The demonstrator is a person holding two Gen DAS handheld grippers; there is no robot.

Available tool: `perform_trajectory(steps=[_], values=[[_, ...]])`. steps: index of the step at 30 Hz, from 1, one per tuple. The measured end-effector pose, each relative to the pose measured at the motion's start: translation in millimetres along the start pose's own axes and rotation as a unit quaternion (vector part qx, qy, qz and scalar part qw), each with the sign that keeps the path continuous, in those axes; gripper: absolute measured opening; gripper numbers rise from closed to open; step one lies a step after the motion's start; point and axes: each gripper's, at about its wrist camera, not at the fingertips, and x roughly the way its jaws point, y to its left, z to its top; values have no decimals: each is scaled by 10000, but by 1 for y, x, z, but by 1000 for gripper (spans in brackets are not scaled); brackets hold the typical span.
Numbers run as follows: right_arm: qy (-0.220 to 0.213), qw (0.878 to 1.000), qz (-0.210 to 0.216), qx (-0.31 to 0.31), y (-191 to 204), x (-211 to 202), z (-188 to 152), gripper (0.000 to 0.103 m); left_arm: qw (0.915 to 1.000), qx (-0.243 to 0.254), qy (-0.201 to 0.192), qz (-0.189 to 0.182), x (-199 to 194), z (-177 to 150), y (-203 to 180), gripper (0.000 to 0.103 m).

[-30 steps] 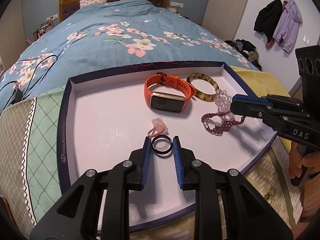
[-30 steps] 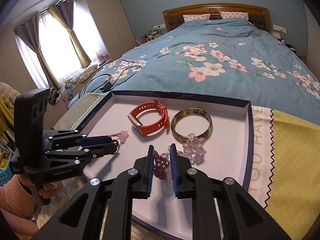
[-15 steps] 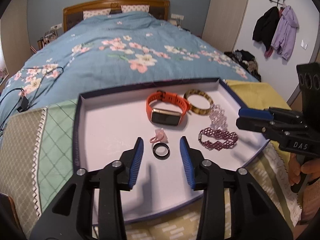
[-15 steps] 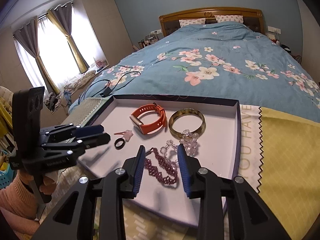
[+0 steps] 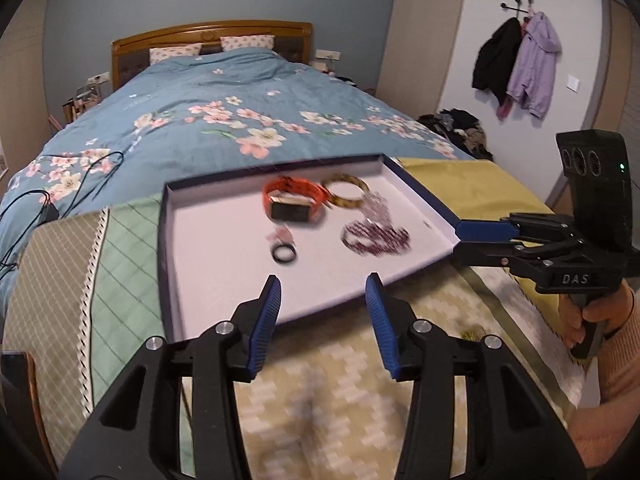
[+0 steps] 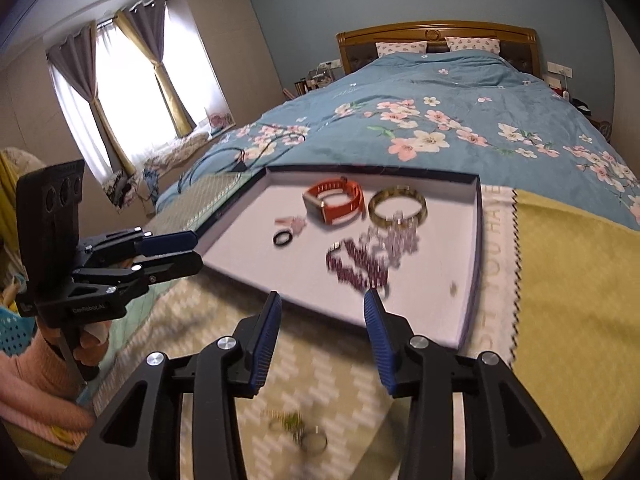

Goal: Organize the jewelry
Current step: 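Withdraw both tools from the box toward the rings on the mat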

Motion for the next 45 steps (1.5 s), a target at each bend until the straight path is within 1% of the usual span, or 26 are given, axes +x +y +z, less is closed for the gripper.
perform_trajectory(steps=[9, 13, 16, 24, 25, 26, 31, 33, 35, 43, 45], values=[[377, 9992, -19, -122, 12, -9, -42, 40, 9990, 145, 276, -312, -3, -36, -24, 45], [495, 9987, -20, -122, 16, -9, -56, 40, 9984, 179, 389, -375, -3, -48, -30, 45], [529, 9985, 6, -133, 19, -9, -61, 40, 9979, 174, 454, -424, 0, -51, -31, 45], [549, 9980, -24, -298, 28, -5, -61, 38, 9967, 277, 596, -475, 6, -55, -39, 45], [563, 9979, -47, -330, 30, -3, -62, 37, 9965, 318, 617, -469, 8, -55, -41, 45], [589, 9975, -80, -373, 31, -1, -62, 34, 9962, 351, 638, -470, 10, -55, -42, 45], [609, 9971, -175, -430, 32, 3, -60, 33, 9950, 407, 818, -407, 26, -51, -48, 44], [592, 9971, -166, -445, 33, 4, -58, 32, 9948, 372, 862, -400, 30, -50, -47, 44], [605, 9970, -164, -451, 33, 5, -57, 27, 9949, 329, 875, -371, 34, -48, -47, 43], [527, 9982, -164, -246, 25, 7, -51, 26, 9960, -103, 857, -219, 42, -41, -29, 42], [490, 9986, -121, -145, 22, 6, -50, 26, 9962, -136, 831, -210, 40, -41, -27, 42]])
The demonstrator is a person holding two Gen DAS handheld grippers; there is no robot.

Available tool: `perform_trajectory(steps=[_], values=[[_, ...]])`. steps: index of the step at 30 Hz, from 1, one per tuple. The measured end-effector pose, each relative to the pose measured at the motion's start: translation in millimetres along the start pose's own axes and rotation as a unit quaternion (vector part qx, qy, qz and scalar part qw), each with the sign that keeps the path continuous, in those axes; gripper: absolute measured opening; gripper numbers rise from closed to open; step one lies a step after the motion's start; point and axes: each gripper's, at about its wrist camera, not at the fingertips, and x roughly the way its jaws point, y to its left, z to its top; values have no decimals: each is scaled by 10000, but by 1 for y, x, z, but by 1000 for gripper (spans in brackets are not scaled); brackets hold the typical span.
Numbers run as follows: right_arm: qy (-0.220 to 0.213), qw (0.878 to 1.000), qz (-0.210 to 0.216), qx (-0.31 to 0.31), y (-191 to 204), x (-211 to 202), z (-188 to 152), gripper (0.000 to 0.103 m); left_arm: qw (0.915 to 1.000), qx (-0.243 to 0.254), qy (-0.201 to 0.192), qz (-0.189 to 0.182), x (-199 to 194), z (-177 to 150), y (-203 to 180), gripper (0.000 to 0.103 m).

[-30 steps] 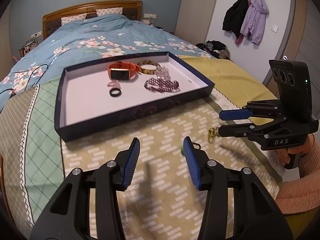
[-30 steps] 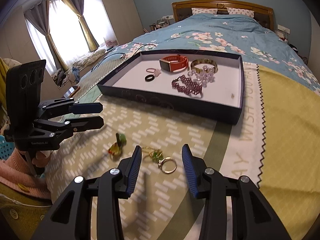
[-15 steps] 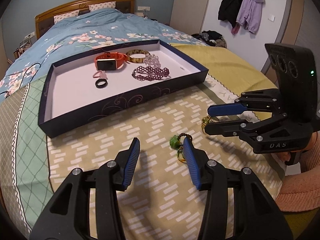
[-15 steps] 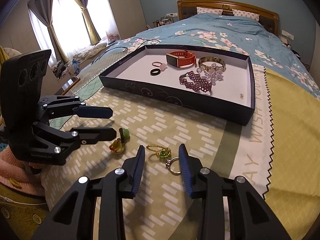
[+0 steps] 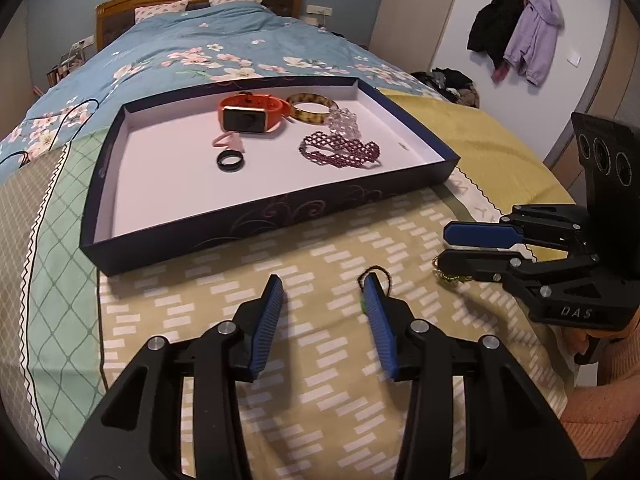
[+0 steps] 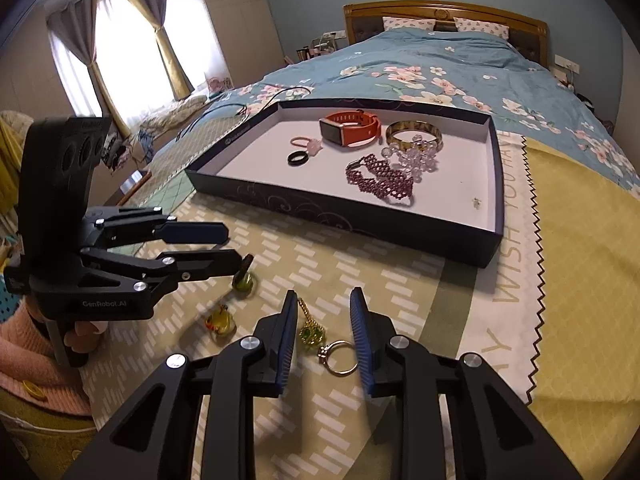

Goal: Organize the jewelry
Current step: 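Withdraw both tools from the box toward the rings on the mat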

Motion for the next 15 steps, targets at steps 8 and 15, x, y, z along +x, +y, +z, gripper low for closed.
perform_trajectory(steps=[8, 15], values=[[-135, 9995, 55, 294, -12, -14, -5, 28, 9996, 91, -175, -207, -18, -10, 1, 42], [-57, 9996, 6, 262, -8, -16, -12, 29, 9988, 294, -237, -323, -24, -16, -8, 43]])
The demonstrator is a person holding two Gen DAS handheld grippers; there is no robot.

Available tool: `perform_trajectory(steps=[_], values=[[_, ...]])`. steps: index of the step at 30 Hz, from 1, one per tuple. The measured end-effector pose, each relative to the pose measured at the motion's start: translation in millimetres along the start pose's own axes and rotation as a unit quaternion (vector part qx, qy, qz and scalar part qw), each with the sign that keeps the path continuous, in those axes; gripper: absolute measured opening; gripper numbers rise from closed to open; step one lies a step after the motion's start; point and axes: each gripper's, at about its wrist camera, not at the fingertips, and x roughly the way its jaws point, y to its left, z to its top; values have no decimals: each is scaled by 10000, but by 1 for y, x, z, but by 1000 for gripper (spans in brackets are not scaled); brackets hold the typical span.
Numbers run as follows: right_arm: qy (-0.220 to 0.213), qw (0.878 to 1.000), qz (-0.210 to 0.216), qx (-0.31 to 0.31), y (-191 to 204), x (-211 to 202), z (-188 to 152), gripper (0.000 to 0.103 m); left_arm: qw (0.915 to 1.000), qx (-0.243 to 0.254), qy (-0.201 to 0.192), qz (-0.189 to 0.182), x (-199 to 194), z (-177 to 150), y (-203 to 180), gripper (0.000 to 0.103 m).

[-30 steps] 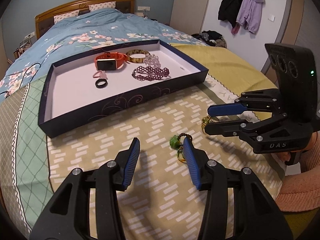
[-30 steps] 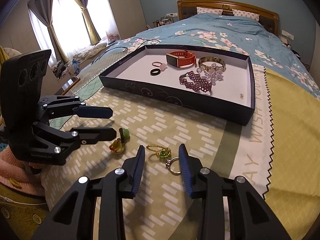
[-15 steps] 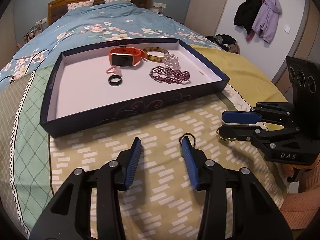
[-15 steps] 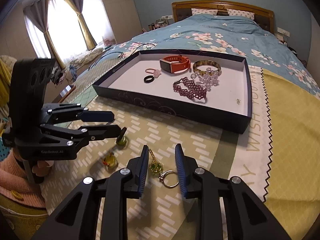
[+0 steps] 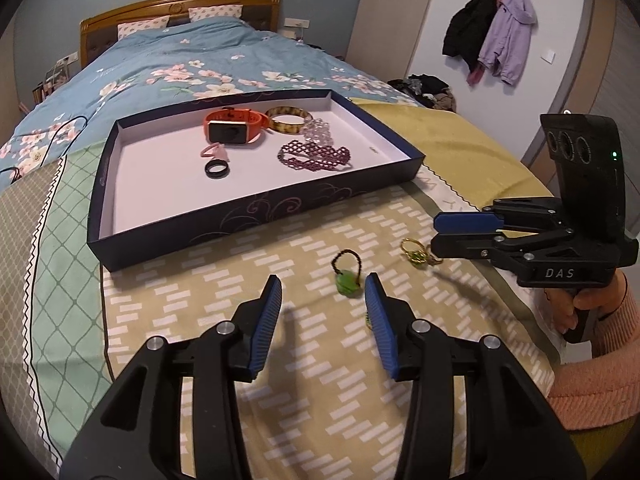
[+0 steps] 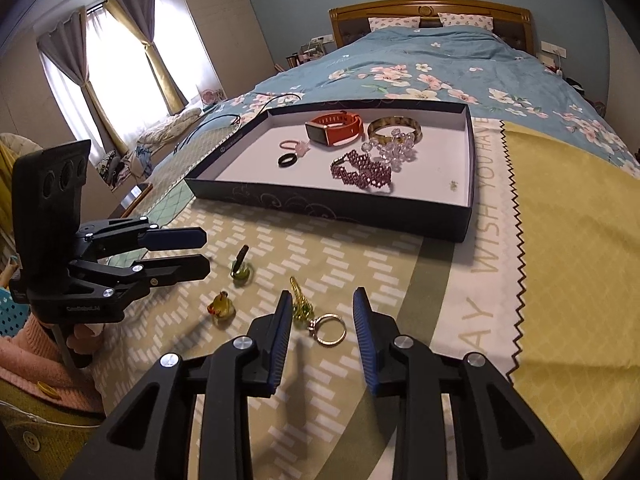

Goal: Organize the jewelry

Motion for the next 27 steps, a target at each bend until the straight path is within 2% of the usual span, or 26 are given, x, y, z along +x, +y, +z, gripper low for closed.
perform_trajectory(steps=[10, 18, 24, 27], values=[[187, 9993, -286, -171, 4, 4, -8, 30, 9995, 246, 34, -178, -2, -7, -14, 44], [242, 9977, -394, -504, 16, 8, -10, 32, 9981, 460, 204, -344, 5, -14, -27, 45], [292, 9961, -395, -731, 26, 9, -13, 27, 9976, 498, 358, -326, 14, -14, -30, 38], [252, 9967, -434, -636, 23, 9, -12, 27, 9976, 509, 377, -288, 17, -13, -31, 35]])
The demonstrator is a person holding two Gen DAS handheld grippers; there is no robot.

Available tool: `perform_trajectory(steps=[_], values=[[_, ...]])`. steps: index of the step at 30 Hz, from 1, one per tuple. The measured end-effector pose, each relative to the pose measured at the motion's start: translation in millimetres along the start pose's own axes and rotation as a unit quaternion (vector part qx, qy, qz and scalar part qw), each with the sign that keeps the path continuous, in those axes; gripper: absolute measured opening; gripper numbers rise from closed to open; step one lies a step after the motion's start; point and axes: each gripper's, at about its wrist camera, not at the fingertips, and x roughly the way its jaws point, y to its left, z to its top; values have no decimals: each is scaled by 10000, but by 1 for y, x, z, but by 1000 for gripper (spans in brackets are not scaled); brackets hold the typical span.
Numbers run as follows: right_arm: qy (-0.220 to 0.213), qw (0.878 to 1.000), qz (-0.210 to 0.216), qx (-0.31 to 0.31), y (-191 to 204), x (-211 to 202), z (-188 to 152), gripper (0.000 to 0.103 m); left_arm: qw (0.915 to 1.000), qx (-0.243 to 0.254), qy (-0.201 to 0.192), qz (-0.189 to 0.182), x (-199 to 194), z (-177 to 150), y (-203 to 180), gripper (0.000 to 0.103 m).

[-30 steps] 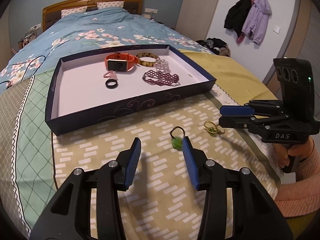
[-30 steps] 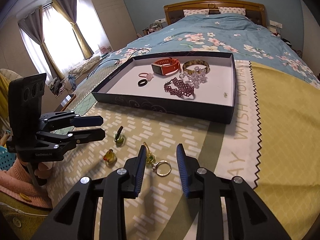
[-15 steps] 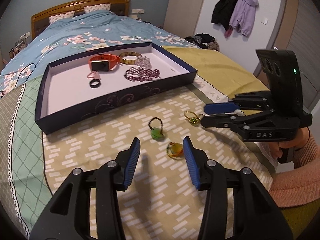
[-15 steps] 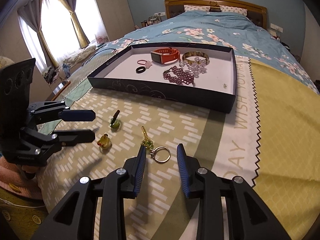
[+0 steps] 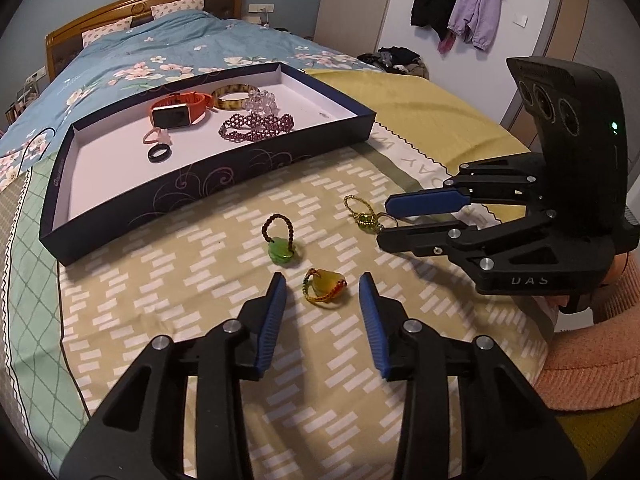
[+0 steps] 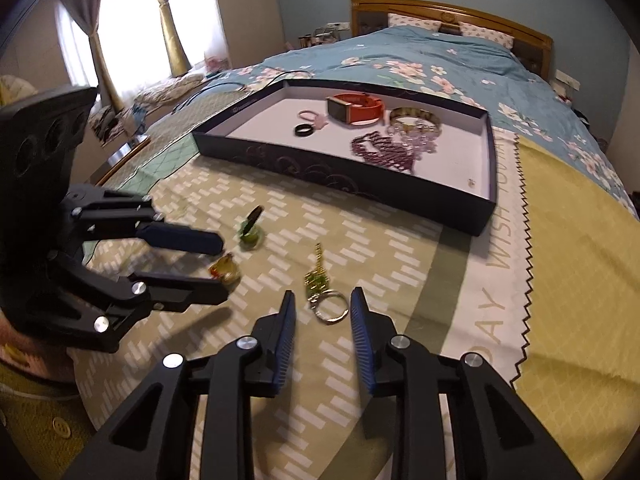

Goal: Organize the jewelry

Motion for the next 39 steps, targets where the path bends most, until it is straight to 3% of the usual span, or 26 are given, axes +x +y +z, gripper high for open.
perform_trajectory(steps=[6, 10, 15, 16, 17, 27, 28, 30, 35, 37, 39], values=[[14, 10000, 1, -80, 2, 0, 0, 30, 10000, -51, 27, 59, 2, 1, 2, 26], [6, 10000, -10, -95, 4, 0, 0, 19, 9999, -51, 35, 90, 1, 1, 2, 19], [-15, 10000, 27, -51, 3, -1, -1, 17, 9999, -96, 7, 89, -1, 0, 3, 17], [-21, 10000, 61, -31, 3, -2, -1, 15, 9999, -101, 2, 87, -1, 0, 3, 17], [-34, 9999, 109, -22, 3, -2, -1, 0, 9999, -106, 0, 83, -2, 0, 4, 17], [-135, 9995, 185, 219, -5, -12, -3, 2, 9998, -164, -20, 60, -6, -4, 5, 17], [-157, 9994, 165, 249, -6, -13, -3, 4, 9998, -177, -22, 59, -7, -5, 5, 17], [-134, 9995, 118, 276, -9, -13, -3, 20, 9998, -197, -27, 47, -7, -5, 6, 17], [-16, 10000, -3, 83, -2, -4, -3, 28, 9998, -216, -27, 51, -7, -5, 7, 17], [-3, 9999, -90, -49, 2, -2, -2, 29, 9997, -230, -22, 59, -6, -5, 7, 17], [3, 9998, -142, -166, 7, -1, -1, 19, 9997, -244, -21, 62, -6, -5, 8, 17]])
